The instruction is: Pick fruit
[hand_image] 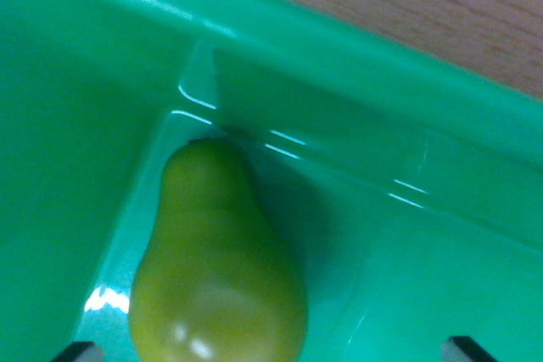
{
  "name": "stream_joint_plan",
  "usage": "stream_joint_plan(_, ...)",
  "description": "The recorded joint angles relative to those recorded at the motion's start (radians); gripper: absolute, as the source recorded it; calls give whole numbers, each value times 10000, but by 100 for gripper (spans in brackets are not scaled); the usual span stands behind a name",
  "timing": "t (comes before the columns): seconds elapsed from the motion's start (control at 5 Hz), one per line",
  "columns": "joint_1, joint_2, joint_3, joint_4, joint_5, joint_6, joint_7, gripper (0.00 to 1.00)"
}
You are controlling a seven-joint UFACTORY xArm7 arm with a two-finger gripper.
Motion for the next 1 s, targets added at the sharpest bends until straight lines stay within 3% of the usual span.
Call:
stream_joint_plan(0.2,41,110,40,-262,-3,-380,-147,0)
stream_joint_plan(0.4,41,110,40,-262,-3,-380,-147,0)
stream_joint_plan(0.6,79,211,76,-501,-6,-728,-282,0)
stream_joint_plan(0.8,79,211,76,-501,-6,-728,-282,0)
stream_joint_plan(1.0,112,298,107,-710,-9,-1032,-400,0)
